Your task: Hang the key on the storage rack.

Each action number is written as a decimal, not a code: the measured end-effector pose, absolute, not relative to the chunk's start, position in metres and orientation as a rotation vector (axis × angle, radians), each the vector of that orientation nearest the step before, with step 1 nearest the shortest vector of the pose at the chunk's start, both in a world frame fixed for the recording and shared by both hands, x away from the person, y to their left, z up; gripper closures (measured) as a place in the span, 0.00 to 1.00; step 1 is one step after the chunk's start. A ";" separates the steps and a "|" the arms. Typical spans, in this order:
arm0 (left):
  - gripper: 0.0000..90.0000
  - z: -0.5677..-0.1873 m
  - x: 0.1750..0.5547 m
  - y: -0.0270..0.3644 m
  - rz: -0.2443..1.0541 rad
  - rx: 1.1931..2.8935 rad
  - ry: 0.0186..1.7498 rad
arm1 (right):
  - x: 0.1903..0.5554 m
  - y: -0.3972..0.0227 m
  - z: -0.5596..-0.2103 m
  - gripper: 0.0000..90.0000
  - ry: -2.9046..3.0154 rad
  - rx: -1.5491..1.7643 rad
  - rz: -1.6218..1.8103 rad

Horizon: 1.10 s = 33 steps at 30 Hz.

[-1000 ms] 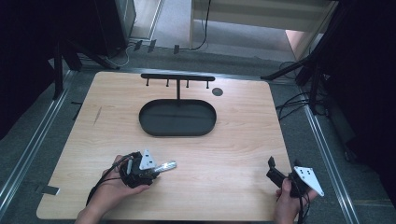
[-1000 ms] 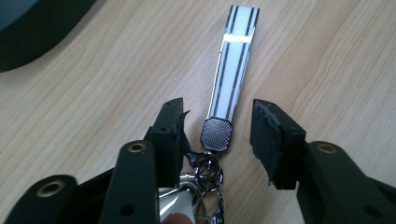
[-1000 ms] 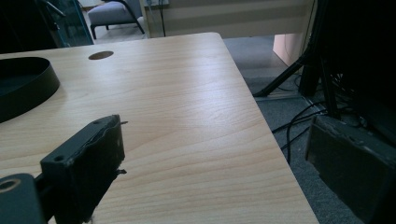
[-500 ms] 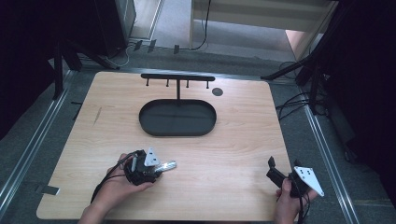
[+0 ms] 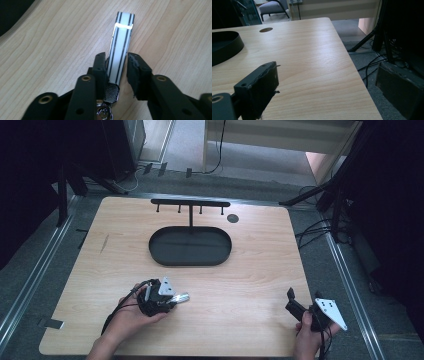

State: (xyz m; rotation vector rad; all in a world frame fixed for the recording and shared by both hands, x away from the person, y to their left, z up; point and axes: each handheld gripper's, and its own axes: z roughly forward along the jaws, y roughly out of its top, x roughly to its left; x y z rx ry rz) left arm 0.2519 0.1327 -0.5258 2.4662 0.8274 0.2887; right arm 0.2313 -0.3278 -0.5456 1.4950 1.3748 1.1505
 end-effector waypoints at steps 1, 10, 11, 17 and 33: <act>0.82 -0.526 0.252 0.133 0.289 2.466 0.827 | 0.231 -0.328 -0.546 0.05 1.375 1.495 1.151; 0.85 -0.515 0.251 0.143 0.316 2.356 0.843 | 0.231 -0.328 -0.546 0.05 1.373 1.497 1.154; 0.85 -0.513 0.251 0.146 0.316 2.330 0.847 | 0.231 -0.328 -0.546 0.05 1.374 1.497 1.154; 0.85 -0.506 0.251 0.158 0.386 2.215 0.832 | 0.231 -0.328 -0.546 0.05 1.373 1.496 1.154; 0.85 -0.484 0.255 0.189 0.505 1.828 0.783 | 0.231 -0.328 -0.546 0.05 1.373 1.497 1.155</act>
